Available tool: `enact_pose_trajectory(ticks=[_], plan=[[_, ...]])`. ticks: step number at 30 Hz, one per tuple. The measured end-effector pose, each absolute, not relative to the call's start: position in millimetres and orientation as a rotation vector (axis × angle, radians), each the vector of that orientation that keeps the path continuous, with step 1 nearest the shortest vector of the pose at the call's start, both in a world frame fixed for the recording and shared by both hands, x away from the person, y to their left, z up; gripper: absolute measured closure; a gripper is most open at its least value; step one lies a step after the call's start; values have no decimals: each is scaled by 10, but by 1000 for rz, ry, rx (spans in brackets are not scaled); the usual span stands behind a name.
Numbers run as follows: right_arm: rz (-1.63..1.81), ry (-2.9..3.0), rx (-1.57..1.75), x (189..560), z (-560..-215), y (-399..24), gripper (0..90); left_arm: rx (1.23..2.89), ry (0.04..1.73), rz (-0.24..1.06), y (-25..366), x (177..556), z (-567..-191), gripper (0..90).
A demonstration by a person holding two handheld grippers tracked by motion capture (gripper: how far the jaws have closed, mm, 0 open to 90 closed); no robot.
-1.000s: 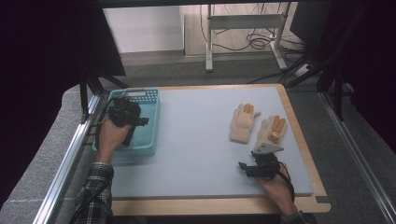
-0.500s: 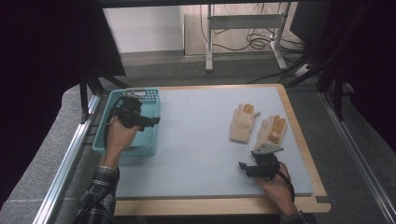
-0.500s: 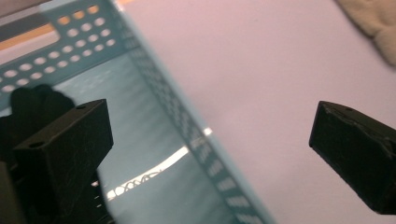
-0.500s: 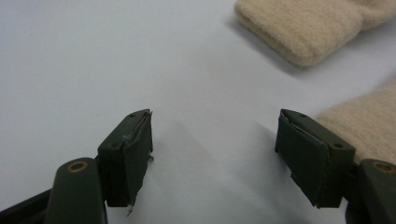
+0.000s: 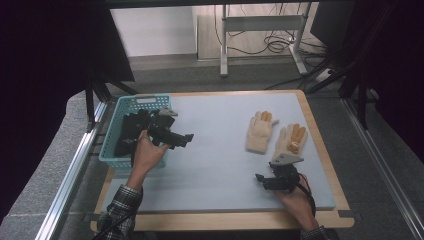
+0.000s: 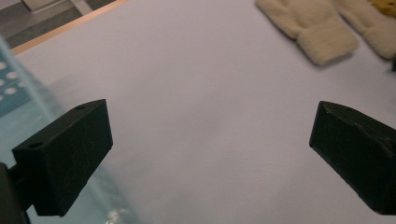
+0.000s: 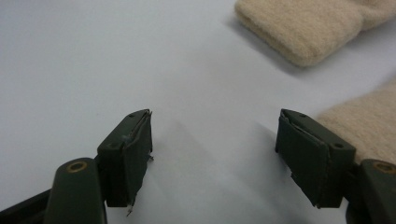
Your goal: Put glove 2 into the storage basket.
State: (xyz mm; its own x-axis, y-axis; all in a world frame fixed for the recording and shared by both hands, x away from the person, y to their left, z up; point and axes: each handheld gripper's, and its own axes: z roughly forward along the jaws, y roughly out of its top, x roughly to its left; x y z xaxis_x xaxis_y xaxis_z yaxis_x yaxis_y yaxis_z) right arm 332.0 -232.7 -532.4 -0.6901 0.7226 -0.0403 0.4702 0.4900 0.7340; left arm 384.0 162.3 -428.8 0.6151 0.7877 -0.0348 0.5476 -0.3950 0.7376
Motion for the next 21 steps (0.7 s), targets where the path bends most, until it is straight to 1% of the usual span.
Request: enact_pose_trajectory(ticks=[9, 16, 21], plan=[[1026, 2399, 1003, 3323, -5324, -2328, 261, 2128, 956, 369, 1276, 3662, -4516, 0], [1034, 2401, 1008, 3328, -5325, -2330, 260, 2131, 918, 332, 1134, 3488, -4745, 0], [1024, 2403, 1003, 3327, -5323, -2328, 259, 2162, 915, 345, 1090, 3326, -4939, 0]])
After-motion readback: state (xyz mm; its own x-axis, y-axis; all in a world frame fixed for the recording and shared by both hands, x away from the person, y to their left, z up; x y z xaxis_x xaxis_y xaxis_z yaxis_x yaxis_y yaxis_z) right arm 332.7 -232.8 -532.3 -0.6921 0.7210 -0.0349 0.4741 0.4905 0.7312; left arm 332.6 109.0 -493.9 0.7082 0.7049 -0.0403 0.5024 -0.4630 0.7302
